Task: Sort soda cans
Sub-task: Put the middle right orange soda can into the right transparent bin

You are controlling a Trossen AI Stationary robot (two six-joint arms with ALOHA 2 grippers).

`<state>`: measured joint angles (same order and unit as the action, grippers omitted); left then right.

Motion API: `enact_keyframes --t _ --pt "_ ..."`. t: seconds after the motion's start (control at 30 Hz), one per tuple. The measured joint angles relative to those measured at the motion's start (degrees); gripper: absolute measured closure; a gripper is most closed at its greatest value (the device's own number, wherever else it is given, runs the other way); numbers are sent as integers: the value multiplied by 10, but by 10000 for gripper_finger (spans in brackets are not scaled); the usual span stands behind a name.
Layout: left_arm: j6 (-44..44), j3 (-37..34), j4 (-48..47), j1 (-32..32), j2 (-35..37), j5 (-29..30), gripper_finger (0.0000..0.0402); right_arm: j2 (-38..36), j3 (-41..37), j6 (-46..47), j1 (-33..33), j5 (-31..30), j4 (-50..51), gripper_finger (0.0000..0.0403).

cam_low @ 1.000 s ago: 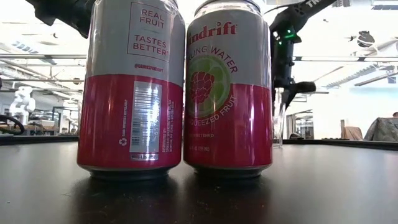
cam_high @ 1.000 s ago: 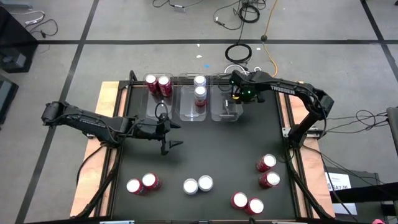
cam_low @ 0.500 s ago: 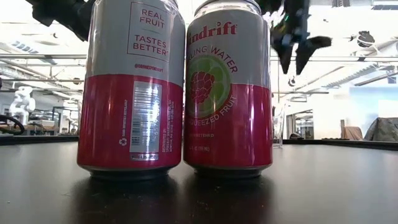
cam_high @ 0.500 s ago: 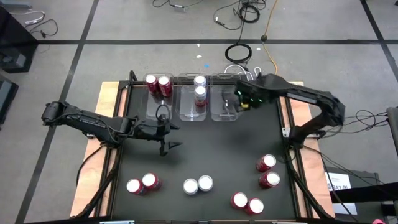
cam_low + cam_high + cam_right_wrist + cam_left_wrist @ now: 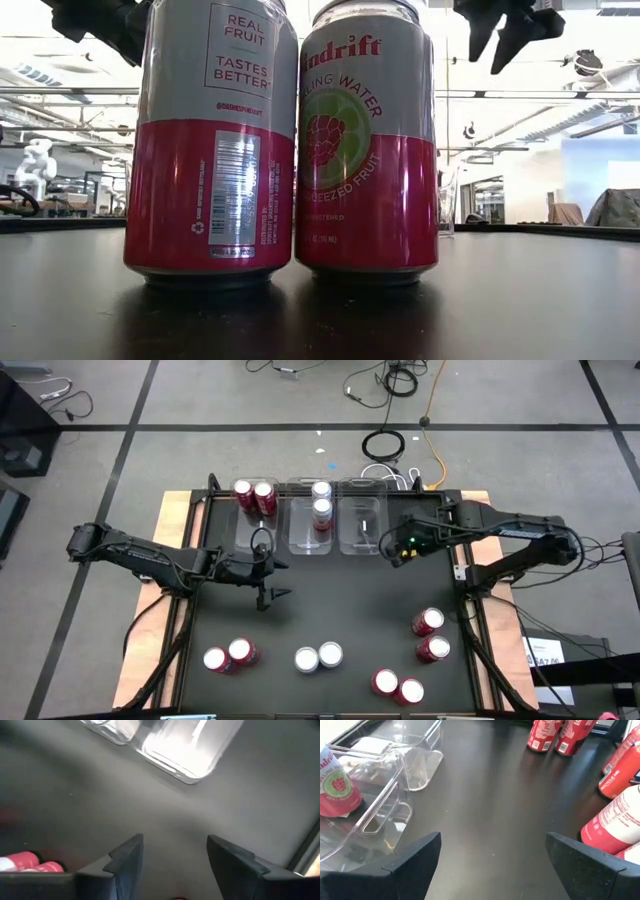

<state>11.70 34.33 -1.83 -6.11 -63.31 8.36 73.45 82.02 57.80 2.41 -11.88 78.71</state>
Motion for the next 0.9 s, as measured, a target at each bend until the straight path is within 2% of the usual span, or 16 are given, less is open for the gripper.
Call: enact_keyframes --t 0.23,0.4,0.5,0.67,0.9 --pt "0 0 1 0 0 0 34 0 0 -29 1 -1 -9 190" --pt "0 0 0 0 0 -1 34 0 0 -51 10 -34 -9 190" --pt "0 0 0 0 0 -2 34 0 0 -83 10 -31 -9 190" --pt "0 0 0 0 0 -2 34 0 0 -91 10 -3 -11 190" --pt "0 0 0 0 0 -2 34 0 0 -96 13 -2 -12 179"
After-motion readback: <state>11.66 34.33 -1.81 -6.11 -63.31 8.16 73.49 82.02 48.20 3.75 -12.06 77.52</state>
